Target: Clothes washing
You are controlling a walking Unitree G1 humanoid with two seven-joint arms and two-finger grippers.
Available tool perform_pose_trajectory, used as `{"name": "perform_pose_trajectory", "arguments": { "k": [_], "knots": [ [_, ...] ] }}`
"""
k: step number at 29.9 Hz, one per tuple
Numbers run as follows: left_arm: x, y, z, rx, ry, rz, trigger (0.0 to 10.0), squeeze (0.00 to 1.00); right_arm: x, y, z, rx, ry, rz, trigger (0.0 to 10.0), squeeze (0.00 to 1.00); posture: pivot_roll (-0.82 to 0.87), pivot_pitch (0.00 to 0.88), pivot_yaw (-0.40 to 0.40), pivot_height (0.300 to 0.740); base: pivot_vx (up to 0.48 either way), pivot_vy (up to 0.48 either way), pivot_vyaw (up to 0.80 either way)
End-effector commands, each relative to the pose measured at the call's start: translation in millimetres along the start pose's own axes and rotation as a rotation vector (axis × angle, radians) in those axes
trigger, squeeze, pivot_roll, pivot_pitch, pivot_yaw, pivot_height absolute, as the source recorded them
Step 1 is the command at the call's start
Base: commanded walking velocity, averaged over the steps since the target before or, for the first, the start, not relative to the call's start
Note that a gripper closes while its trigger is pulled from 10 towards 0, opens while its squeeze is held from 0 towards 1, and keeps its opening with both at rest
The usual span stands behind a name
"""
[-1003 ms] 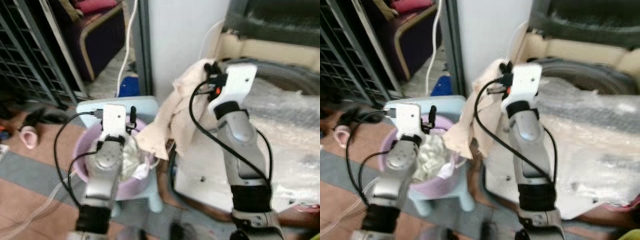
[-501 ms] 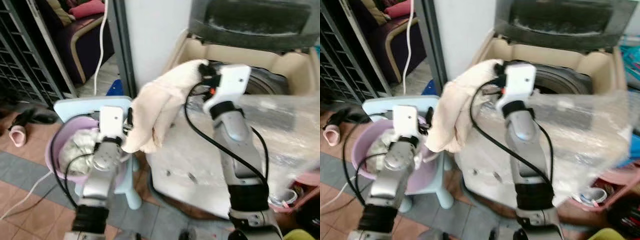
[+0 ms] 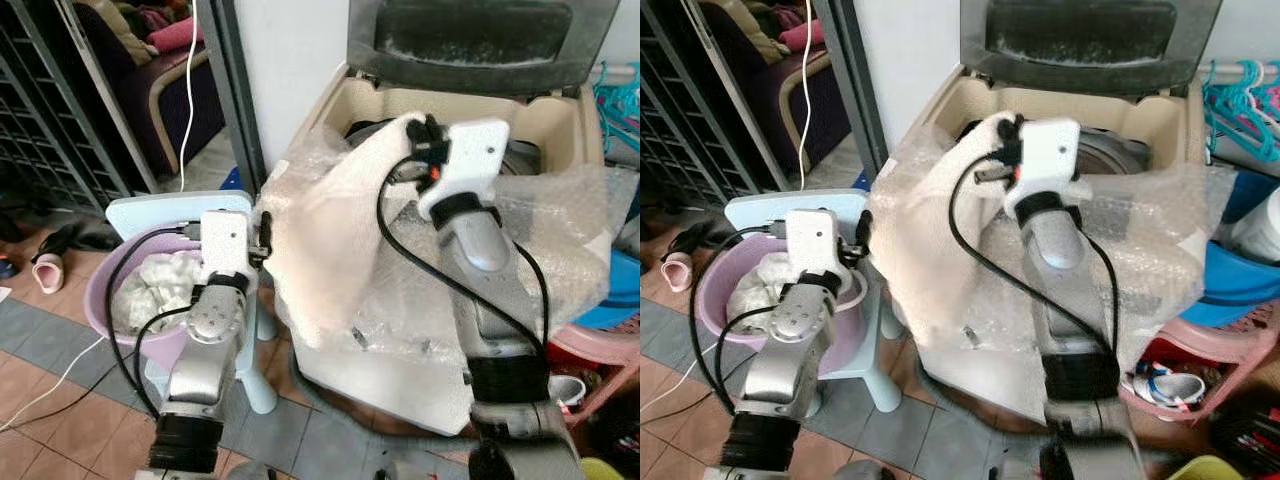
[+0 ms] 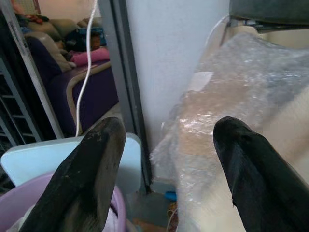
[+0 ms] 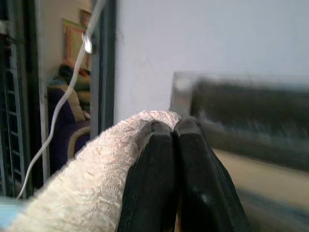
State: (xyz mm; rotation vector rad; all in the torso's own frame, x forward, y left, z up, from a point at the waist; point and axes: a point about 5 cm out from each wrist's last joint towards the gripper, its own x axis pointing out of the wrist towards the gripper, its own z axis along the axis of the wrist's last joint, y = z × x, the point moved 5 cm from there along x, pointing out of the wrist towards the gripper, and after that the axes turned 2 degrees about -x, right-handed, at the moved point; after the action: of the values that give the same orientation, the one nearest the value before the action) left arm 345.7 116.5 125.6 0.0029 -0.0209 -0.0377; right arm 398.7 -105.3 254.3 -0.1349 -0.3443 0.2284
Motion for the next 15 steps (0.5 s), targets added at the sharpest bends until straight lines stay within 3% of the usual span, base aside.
{"name": "perform_pose_trajectory", "arguments": {
  "k": [1,3,4,7,10,11,12,15],
  "knots": [
    [2.4,-1.7,4.1,-0.001,-0.014,-0.014,10.0,0.0,25.7,-10.0,30.0,-0.022,-0.091,0.016,10.0,0.0,-0.07,0.0,0.071,0.74,0.0,0.0,0.0],
    [4.3,-4.1,5.8,-0.004,-0.019,-0.018,10.0,0.0,53.0,-20.1,55.2,-0.095,-0.128,0.039,10.0,0.0,-0.07,0.0,0.064,0.74,0.0,0.0,0.0],
    [4.3,-4.1,5.8,-0.004,-0.019,-0.018,10.0,0.0,53.0,-20.1,55.2,-0.095,-0.128,0.039,10.0,0.0,-0.07,0.0,0.064,0.74,0.0,0.0,0.0],
    [6.4,-6.2,8.0,-0.014,-0.032,-0.015,10.0,0.0,83.9,-37.8,117.3,-0.181,-0.222,0.007,10.0,0.0,-0.07,0.0,0.042,0.74,0.0,0.0,0.0],
    [4.4,-6.7,7.7,-0.022,-0.037,-0.007,10.0,0.0,91.0,-53.2,175.8,-0.21,-0.347,-0.067,10.0,0.0,-0.07,0.0,0.026,0.74,0.085,0.0,0.0],
    [4.4,-6.7,7.7,-0.022,-0.037,-0.007,10.0,0.0,91.0,-53.2,175.8,-0.21,-0.347,-0.067,10.0,0.0,-0.07,0.0,0.026,0.74,0.255,0.0,0.0],
    [2.3,-7.0,6.2,-0.028,-0.034,0.0,10.0,0.0,90.8,-61.5,200.1,-0.202,-0.406,-0.104,10.0,0.0,-0.06,0.0,0.016,0.74,0.259,0.0,0.0],
    [-0.2,-6.7,4.4,-0.035,-0.029,0.012,10.0,0.0,88.4,-67.6,213.2,-0.201,-0.451,-0.136,10.0,0.0,-0.06,0.0,0.006,0.74,0.259,0.0,0.0]
  ]
}}
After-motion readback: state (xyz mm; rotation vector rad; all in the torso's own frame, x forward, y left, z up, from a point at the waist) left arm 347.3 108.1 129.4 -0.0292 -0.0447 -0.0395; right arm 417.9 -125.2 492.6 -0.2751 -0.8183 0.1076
